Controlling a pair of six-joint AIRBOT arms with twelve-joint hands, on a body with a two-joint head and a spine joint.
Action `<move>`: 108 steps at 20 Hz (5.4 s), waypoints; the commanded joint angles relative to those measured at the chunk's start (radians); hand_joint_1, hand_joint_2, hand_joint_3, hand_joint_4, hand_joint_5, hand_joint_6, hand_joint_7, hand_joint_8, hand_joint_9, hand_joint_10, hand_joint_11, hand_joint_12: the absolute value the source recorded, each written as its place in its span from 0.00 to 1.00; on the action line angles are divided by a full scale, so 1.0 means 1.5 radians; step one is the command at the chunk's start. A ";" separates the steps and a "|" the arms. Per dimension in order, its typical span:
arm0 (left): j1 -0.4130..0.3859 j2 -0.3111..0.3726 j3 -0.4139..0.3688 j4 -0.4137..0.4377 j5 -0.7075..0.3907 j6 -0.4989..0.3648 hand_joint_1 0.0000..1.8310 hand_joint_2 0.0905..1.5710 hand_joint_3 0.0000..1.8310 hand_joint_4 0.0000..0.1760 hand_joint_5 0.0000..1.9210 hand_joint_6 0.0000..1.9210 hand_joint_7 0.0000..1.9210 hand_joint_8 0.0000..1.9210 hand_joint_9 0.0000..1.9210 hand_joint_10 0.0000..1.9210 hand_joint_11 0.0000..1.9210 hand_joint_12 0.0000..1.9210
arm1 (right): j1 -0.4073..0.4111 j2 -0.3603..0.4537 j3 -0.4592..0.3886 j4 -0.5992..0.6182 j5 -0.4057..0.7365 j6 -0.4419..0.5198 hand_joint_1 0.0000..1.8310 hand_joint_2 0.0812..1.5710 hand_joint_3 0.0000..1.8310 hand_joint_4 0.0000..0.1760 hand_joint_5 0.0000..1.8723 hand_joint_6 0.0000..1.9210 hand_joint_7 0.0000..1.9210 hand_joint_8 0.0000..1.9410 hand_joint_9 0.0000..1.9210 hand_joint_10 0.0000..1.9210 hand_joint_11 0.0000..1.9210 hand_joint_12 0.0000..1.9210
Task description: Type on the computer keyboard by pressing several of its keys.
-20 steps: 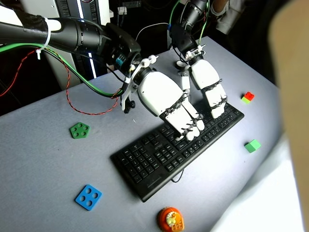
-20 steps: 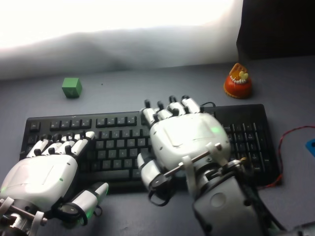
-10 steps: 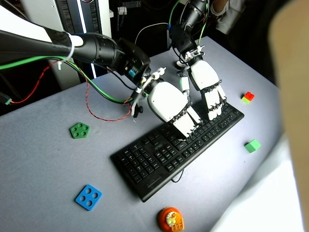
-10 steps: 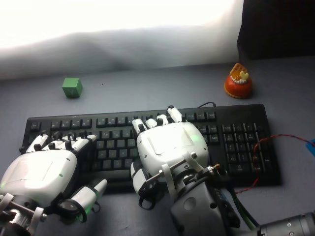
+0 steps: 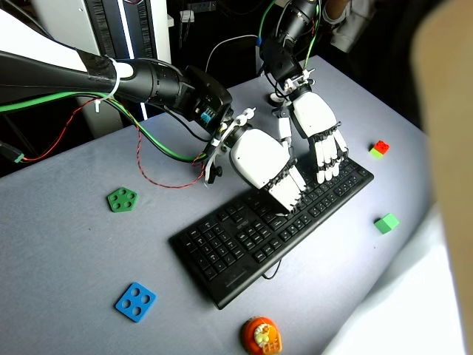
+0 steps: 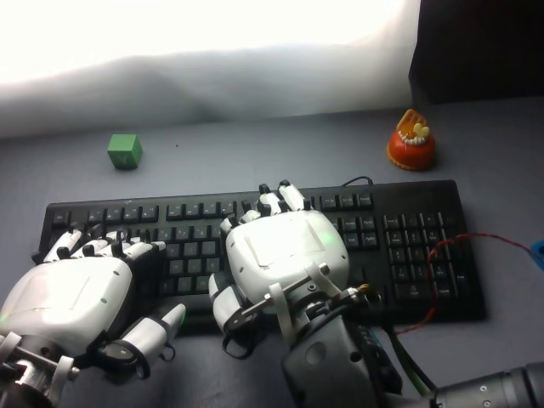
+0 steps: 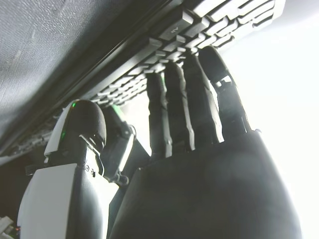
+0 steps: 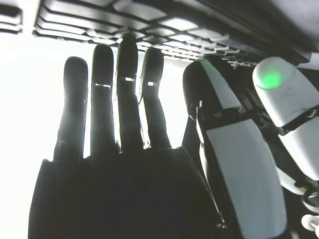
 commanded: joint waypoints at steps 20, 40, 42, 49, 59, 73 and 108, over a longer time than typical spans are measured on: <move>0.003 0.011 0.001 0.038 -0.042 -0.001 0.24 0.86 0.00 0.00 0.16 0.00 0.35 0.02 0.30 0.05 0.00 0.62 | 0.005 -0.005 0.013 -0.063 0.028 0.000 0.19 0.92 0.00 0.00 0.10 0.41 0.39 0.02 0.28 0.49 0.01 0.90; -0.007 -0.023 0.043 0.092 -0.115 -0.028 0.23 0.87 0.00 0.04 0.13 0.00 0.20 0.00 0.23 0.01 0.00 0.64 | 0.056 0.146 -0.105 -0.081 -0.002 -0.015 0.18 0.93 0.00 0.00 0.10 0.45 0.31 0.01 0.17 0.52 0.02 0.91; -0.010 -0.037 0.056 0.092 -0.117 -0.028 0.24 0.86 0.00 0.05 0.12 0.00 0.19 0.00 0.21 0.00 0.00 0.62 | 0.058 0.163 -0.117 -0.081 -0.005 -0.015 0.18 0.93 0.00 0.00 0.09 0.45 0.30 0.00 0.16 0.51 0.00 0.92; -0.020 -0.061 0.101 0.092 -0.112 -0.024 0.50 0.76 0.00 0.21 0.06 0.00 0.11 0.00 0.12 0.00 0.00 0.53 | 0.066 0.184 -0.131 -0.081 -0.005 -0.015 0.20 0.92 0.00 0.00 0.10 0.45 0.32 0.01 0.17 0.51 0.00 0.91; -0.020 -0.052 0.100 0.092 -0.102 -0.027 0.49 0.68 0.01 0.30 0.01 0.00 0.02 0.00 0.03 0.01 0.00 0.36 | 0.067 0.186 -0.141 -0.081 -0.004 -0.030 0.19 0.92 0.00 0.00 0.11 0.43 0.32 0.01 0.16 0.49 0.00 0.89; -0.015 -0.042 0.094 0.093 -0.098 -0.029 0.00 0.79 0.00 0.17 0.08 0.01 0.09 0.00 0.09 0.01 0.00 0.42 | 0.069 0.191 -0.146 -0.081 -0.009 -0.031 0.19 0.92 0.00 0.00 0.10 0.45 0.31 0.01 0.16 0.51 0.00 0.90; -0.068 0.077 0.036 0.146 -0.013 -0.033 0.00 0.78 0.00 0.19 0.06 0.00 0.09 0.00 0.09 0.01 0.00 0.45 | 0.066 0.196 -0.157 -0.082 -0.019 -0.052 0.21 0.91 0.00 0.00 0.10 0.45 0.32 0.01 0.17 0.52 0.00 0.91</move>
